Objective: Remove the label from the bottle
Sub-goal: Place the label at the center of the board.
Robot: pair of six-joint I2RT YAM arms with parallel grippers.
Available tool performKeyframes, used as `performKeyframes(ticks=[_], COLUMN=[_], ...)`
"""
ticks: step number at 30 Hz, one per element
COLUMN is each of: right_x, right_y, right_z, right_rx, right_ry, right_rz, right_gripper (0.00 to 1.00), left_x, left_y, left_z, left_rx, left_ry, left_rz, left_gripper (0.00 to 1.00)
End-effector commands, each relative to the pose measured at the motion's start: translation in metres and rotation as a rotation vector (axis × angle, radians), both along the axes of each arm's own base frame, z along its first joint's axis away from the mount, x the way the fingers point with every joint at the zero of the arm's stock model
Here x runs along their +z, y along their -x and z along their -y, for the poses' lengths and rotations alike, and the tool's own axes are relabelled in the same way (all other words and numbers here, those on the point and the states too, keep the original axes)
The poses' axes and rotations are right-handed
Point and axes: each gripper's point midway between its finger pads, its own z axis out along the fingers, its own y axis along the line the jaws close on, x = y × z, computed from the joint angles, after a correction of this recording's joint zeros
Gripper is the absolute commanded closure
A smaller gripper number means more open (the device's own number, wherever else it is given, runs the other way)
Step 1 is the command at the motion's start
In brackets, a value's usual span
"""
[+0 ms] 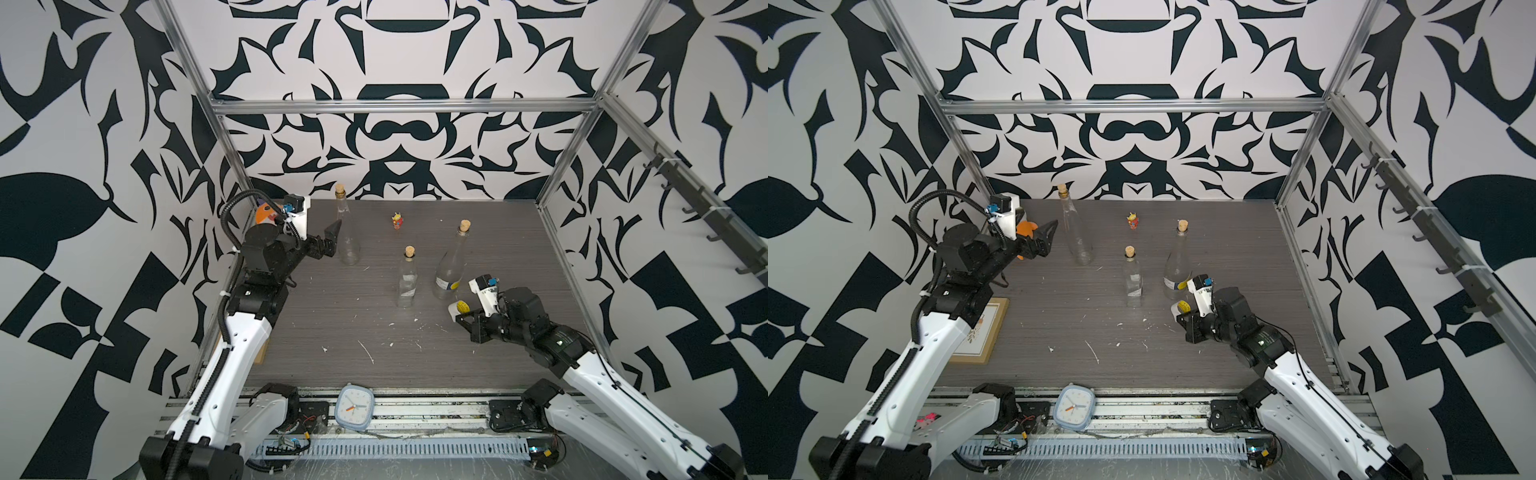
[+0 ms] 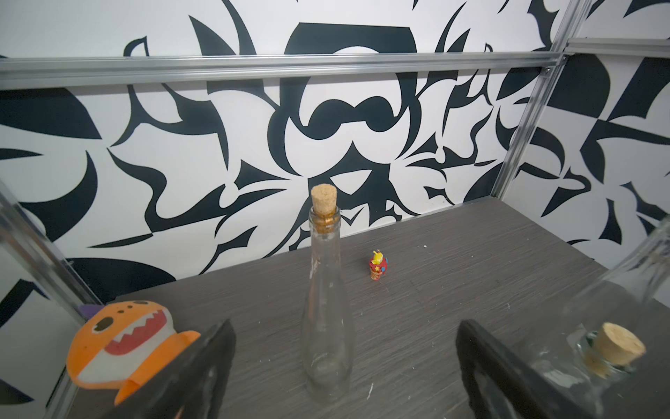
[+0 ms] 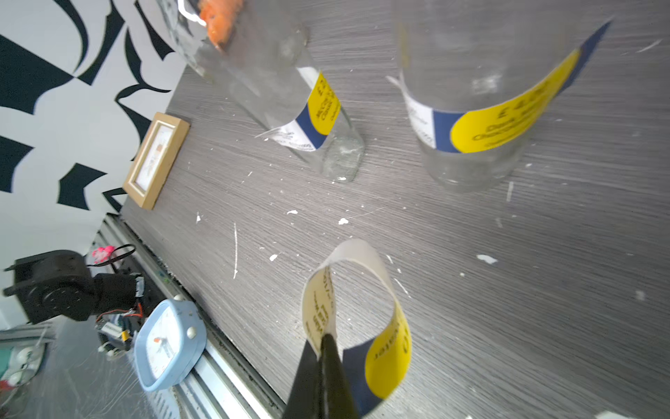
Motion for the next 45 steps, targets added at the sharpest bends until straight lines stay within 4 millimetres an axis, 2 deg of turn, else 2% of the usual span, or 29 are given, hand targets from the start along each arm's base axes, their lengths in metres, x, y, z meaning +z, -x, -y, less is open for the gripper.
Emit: performKeyframes(ticks=[1, 3, 7, 11, 13, 20, 25, 26, 29, 32, 36, 41, 45], right_x=[0.020, 0.018, 0.006, -0.004, -0.006, -0.010, -0.043, -0.052, -0.062, -0.079, -0.094, -0.100, -0.104], right_y=[-0.020, -0.033, -0.068, -0.109, -0.132, -0.219, -0.274, -0.285, -0.307, -0.318, -0.319, -0.314, -0.307], right_z=[0.028, 0.046, 0.096, 0.142, 0.155, 0.162, 0.162, 0.160, 0.153, 0.148, 0.147, 0.149, 0.150], right_rx=[-0.143, -0.226, -0.435, -0.572, -0.595, -0.544, -0.517, -0.501, -0.448, -0.418, -0.416, -0.427, -0.434], right_ry=[0.092, 0.136, 0.173, 0.142, 0.123, 0.135, 0.136, 0.134, 0.179, 0.245, 0.278, 0.281, 0.291], right_rz=[0.055, 0.050, -0.023, -0.069, -0.063, -0.043, -0.101, -0.103, -0.071, -0.106, -0.127, -0.124, -0.133], right_gripper=[1.00, 1.00, 1.00, 1.00, 1.00, 1.00, 1.00, 0.98, 0.93, 0.91, 0.86, 0.72, 0.67], left_x=[-0.014, -0.014, -0.018, -0.024, -0.026, -0.031, -0.033, -0.034, -0.036, -0.037, -0.034, -0.037, -0.037], left_y=[0.028, 0.041, 0.056, 0.063, 0.065, 0.063, 0.060, 0.059, 0.058, 0.056, 0.054, 0.052, 0.052], left_z=[-0.006, -0.005, -0.001, 0.005, 0.007, 0.012, 0.012, 0.012, 0.012, 0.014, 0.015, 0.017, 0.018], left_rx=[0.007, -0.010, -0.049, -0.089, -0.099, -0.125, -0.126, -0.124, -0.125, -0.134, -0.136, -0.147, -0.152], left_ry=[0.039, 0.047, 0.061, 0.077, 0.082, 0.087, 0.086, 0.084, 0.084, 0.087, 0.087, 0.090, 0.094], left_rz=[-0.064, -0.063, -0.096, -0.121, -0.126, -0.139, -0.142, -0.142, -0.143, -0.147, -0.139, -0.148, -0.149], left_gripper=[0.01, 0.01, 0.01, 0.01, 0.01, 0.01, 0.01, 0.01, 0.01, 0.01, 0.01, 0.01, 0.01])
